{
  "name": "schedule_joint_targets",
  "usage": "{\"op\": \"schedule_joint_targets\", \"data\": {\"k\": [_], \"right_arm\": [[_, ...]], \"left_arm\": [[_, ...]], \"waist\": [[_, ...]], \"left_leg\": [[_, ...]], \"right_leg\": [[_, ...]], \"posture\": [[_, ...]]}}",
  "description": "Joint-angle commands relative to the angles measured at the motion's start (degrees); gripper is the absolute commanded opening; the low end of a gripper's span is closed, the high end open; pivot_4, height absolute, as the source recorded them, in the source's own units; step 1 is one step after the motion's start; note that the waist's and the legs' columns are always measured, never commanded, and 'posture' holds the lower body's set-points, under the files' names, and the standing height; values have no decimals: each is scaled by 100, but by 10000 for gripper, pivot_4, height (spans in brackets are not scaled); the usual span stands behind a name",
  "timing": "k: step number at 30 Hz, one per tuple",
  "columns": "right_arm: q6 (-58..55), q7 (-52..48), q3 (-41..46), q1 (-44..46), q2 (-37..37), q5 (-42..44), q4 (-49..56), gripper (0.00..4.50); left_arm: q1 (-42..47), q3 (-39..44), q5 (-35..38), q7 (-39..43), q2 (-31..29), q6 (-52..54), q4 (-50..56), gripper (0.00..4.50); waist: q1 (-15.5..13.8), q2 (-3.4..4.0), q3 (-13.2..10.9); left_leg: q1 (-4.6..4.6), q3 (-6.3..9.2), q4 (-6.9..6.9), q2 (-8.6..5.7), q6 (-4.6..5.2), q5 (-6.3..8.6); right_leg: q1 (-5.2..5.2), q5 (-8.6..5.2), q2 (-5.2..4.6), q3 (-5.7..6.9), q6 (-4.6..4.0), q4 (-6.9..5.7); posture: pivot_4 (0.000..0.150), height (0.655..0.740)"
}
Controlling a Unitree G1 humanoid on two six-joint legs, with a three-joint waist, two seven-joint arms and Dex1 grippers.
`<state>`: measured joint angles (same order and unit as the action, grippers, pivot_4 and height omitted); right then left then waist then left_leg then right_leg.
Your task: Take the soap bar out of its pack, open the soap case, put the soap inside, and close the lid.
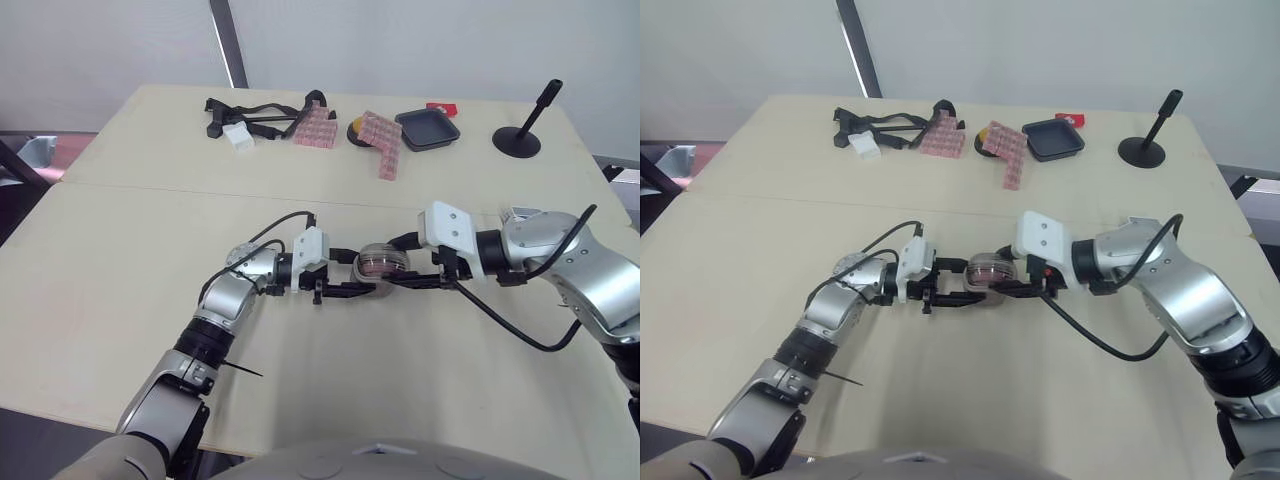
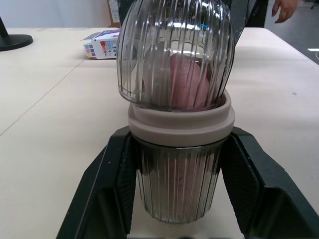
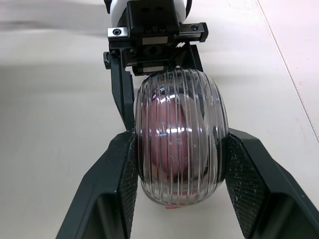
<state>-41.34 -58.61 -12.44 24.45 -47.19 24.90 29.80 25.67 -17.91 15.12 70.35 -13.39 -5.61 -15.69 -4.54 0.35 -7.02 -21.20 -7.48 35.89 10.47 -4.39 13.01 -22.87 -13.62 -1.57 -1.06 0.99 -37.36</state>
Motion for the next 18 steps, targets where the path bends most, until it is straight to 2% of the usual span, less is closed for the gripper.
{"op": "schedule_joint_targets", "data": {"k": [1, 18], "right_arm": [[-108, -34, -161, -103, 46, 81, 128, 19699], [-196, -119, 140, -10, 98, 358, 188, 19699]], "left_arm": [[16, 87, 17, -79, 3, -44, 153, 19273], [49, 79, 14, -65, 17, -47, 101, 19273]], "waist": [[1, 0, 0], [-1, 0, 0]], "left_leg": [[0, 0, 0, 0, 0, 0], [0, -1, 0, 0, 0, 0]], "right_leg": [[0, 0, 0, 0, 0, 0], [1, 0, 0, 0, 0, 1]], "posture": [[1500, 7398], [1500, 7398]]}}
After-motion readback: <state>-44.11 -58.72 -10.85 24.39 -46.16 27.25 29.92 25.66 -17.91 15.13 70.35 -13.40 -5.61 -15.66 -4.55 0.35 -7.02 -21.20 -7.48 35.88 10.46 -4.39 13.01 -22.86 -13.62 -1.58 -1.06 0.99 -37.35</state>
